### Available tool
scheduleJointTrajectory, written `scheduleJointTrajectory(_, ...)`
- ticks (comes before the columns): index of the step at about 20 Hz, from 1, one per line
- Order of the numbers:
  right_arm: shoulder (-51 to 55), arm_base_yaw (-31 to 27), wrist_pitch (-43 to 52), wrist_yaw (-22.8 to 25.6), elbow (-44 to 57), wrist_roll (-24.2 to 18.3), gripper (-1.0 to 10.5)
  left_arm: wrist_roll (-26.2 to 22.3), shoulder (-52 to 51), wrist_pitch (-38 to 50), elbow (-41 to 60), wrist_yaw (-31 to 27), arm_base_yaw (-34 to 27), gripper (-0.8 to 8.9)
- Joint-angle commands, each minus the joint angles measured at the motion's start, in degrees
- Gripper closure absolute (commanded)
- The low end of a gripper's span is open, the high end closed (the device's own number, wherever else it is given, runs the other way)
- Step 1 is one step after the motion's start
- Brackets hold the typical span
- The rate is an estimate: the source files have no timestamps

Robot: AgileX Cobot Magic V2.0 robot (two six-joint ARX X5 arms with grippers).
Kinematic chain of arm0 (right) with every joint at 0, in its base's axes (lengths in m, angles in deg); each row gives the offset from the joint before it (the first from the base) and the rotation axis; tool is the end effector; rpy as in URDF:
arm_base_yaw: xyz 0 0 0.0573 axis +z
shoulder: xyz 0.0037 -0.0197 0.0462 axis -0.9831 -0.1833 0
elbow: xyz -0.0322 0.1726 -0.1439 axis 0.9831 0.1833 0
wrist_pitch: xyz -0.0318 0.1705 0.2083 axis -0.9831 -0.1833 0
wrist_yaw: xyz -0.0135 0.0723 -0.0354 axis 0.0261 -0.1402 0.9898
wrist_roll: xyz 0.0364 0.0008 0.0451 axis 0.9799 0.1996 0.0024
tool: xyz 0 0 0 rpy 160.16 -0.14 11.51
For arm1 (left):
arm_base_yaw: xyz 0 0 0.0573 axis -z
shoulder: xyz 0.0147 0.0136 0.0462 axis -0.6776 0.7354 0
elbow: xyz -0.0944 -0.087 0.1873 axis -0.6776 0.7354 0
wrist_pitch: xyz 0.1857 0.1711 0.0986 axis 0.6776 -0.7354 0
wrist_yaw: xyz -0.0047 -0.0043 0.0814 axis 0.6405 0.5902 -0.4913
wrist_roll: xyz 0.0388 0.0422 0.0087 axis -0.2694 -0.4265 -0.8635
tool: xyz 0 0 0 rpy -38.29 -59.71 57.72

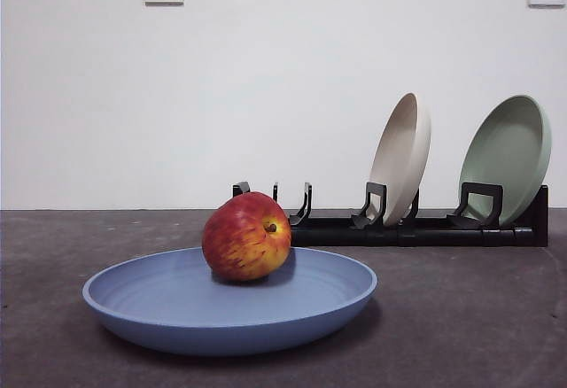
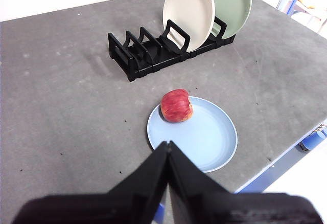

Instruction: Take the blue plate from the plate rack,put the plate on the table,take the apple from the table,put the apple in the plate

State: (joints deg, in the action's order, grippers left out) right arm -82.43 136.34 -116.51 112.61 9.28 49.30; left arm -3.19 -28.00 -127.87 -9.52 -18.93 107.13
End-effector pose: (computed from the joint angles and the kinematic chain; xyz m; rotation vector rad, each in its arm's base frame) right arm 0.0933 0.1167 0.3660 -0.0624 0.5827 0.4580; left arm 0.0342 -0.0343 0.3910 0.0108 0.4850 -0.5619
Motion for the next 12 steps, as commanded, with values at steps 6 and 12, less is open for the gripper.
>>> scheduleJointTrajectory(6,-1.33,0.07,-17.38,0.09,0.09,0.63,9.5,-0.83,0.24,0.22,0.07,-0.52,-1.01,8.17)
scheduleJointTrajectory(12,-1.38,0.07,-17.25,0.09,0.11,0.66,9.5,-16.66,0.31,3.43,3.06,0.96,-23.54,8.17)
